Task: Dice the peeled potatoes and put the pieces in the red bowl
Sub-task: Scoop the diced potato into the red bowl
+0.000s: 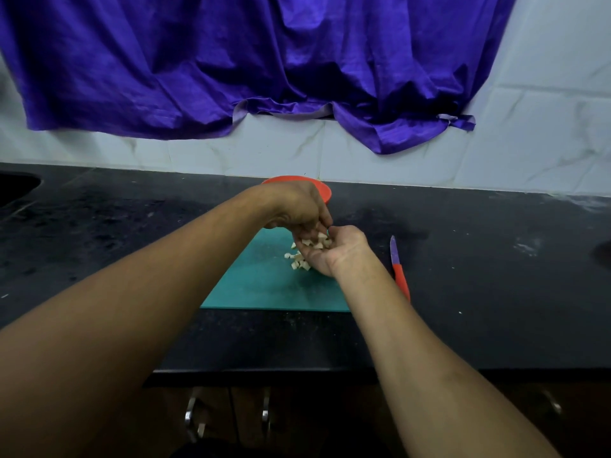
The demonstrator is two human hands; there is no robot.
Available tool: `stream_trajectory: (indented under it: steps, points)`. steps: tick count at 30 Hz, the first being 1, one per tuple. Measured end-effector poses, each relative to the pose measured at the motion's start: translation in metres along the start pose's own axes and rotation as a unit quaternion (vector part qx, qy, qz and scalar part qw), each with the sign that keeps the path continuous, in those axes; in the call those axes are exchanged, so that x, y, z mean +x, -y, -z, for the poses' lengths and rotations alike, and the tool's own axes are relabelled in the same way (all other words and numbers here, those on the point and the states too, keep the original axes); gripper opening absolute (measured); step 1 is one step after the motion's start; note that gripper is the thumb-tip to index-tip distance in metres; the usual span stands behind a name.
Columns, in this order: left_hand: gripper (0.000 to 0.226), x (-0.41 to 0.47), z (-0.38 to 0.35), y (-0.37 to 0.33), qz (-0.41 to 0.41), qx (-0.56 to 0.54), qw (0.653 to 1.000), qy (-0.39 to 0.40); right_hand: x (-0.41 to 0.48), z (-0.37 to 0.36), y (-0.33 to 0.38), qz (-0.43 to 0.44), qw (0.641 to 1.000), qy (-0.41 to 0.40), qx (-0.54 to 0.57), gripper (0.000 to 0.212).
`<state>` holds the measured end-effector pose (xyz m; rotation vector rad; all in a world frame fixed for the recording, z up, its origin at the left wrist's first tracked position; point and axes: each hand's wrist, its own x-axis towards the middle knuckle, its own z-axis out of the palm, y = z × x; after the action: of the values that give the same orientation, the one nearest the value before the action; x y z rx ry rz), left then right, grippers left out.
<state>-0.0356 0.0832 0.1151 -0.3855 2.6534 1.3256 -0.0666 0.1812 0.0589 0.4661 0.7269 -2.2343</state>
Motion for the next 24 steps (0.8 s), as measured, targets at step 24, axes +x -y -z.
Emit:
stream_trajectory:
  steps: [24]
  points:
    - [0.022, 0.034, 0.029, 0.119, 0.021, -0.018, 0.998, -0.062, 0.063, -0.072, 0.057, 0.089, 0.995, -0.003, -0.044, 0.036]
